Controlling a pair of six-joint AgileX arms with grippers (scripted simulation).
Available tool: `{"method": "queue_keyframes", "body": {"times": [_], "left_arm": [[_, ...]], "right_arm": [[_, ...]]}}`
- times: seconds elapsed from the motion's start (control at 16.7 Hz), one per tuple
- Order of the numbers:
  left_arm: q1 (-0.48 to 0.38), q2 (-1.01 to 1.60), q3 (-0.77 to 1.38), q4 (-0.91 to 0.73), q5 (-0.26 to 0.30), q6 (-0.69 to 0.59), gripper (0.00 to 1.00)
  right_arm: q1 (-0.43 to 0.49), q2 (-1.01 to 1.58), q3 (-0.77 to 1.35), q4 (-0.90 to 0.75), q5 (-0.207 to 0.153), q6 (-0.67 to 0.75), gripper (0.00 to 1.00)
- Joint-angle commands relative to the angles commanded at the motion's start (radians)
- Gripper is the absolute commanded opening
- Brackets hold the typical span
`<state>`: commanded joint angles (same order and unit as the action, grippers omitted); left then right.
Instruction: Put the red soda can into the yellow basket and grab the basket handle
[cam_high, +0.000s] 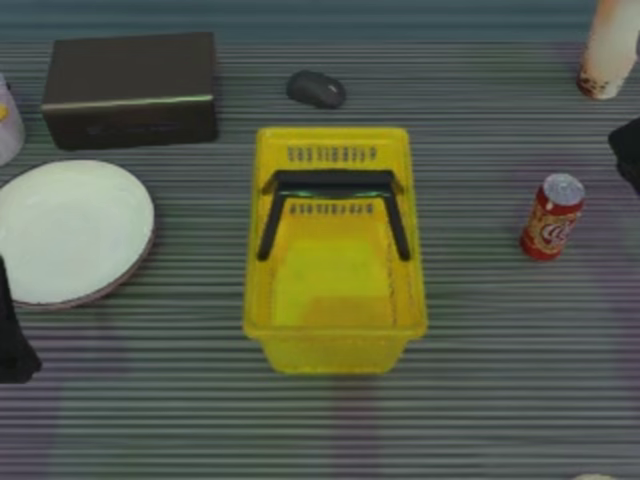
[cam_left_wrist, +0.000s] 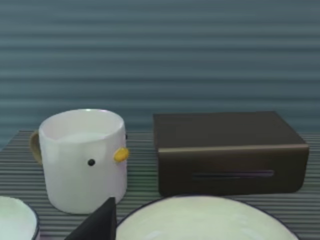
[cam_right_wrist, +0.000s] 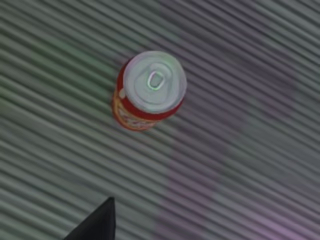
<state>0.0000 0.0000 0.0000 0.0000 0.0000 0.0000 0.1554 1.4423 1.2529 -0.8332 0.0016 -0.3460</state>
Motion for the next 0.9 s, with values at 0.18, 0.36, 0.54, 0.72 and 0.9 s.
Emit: {"method": "queue_keyframes", "body": {"times": [0.18, 0.36, 0.54, 0.72, 0.9], "left_arm": [[0.0, 0.0, 0.0, 0.0, 0.0, 0.0, 1.0], [0.0, 0.0, 0.0, 0.0, 0.0, 0.0, 1.0], [0.0, 0.0, 0.0, 0.0, 0.0, 0.0, 1.0], [0.0, 0.0, 0.0, 0.0, 0.0, 0.0, 1.0], [0.0, 0.0, 0.0, 0.0, 0.0, 0.0, 1.0]], "right_arm": [[0.029, 0.302, 0.252, -0.16, 0.001, -0.066, 1.0], [0.053, 0.545, 0.453, -0.29, 0.002, -0.12, 1.0], [0.069, 0.7, 0.581, -0.379, 0.002, -0.156, 1.0], [0.076, 0.759, 0.629, -0.416, 0.002, -0.17, 1.0], [0.076, 0.759, 0.629, -0.416, 0.002, -0.17, 1.0]]}}
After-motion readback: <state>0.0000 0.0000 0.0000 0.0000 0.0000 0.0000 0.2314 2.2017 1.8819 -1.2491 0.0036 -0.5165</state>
